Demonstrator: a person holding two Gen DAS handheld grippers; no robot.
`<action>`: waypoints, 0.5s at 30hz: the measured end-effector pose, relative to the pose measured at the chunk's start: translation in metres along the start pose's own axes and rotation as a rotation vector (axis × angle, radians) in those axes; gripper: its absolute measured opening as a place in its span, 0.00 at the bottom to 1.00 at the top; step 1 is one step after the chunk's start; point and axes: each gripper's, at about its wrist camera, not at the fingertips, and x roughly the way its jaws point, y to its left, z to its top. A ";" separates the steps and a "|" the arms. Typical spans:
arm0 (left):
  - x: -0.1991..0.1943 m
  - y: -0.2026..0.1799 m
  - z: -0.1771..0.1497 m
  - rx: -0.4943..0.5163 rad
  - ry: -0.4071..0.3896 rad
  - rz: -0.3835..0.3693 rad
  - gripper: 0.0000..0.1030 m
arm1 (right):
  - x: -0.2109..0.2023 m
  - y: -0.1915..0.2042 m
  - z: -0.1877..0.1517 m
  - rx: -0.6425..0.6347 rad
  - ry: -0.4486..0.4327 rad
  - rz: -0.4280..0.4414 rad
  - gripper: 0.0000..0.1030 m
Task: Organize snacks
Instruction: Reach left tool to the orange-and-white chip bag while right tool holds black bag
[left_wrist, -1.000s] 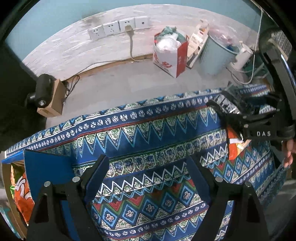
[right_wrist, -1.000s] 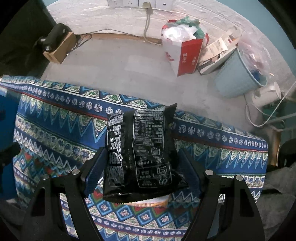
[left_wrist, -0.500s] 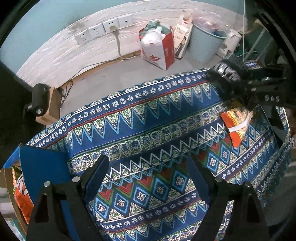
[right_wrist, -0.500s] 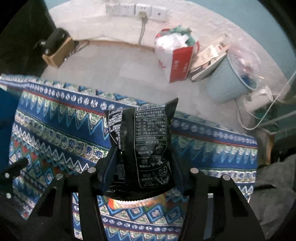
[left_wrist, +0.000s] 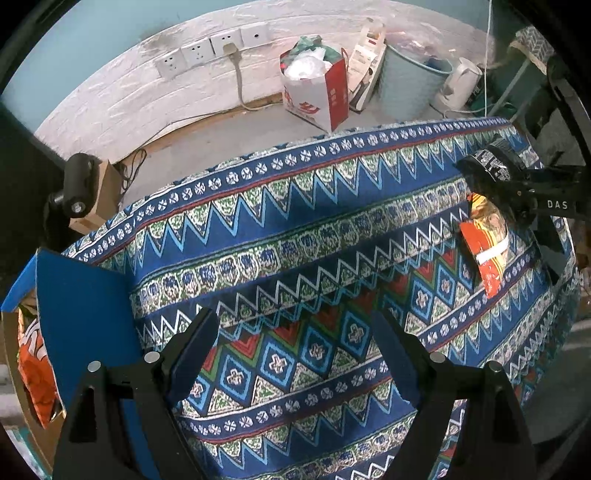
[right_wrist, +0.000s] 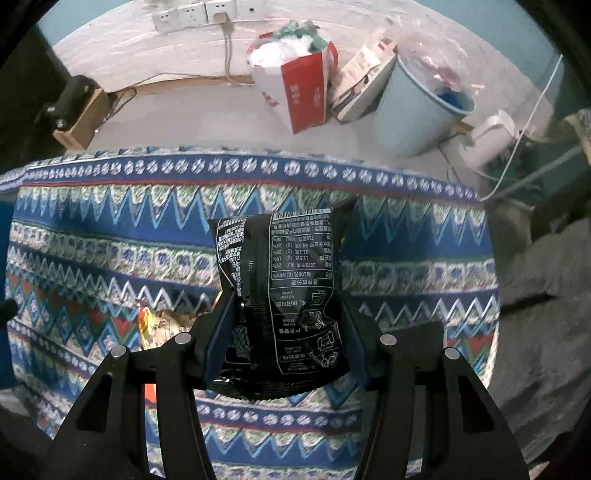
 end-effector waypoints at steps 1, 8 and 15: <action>0.000 -0.001 -0.003 0.006 0.003 0.002 0.84 | 0.000 0.000 -0.003 0.004 0.005 0.010 0.52; -0.003 -0.008 -0.017 0.038 0.012 0.011 0.84 | -0.020 0.011 -0.019 0.019 -0.053 0.038 0.52; -0.003 -0.009 -0.028 0.030 0.017 0.001 0.84 | -0.012 -0.003 -0.026 0.023 -0.006 -0.010 0.52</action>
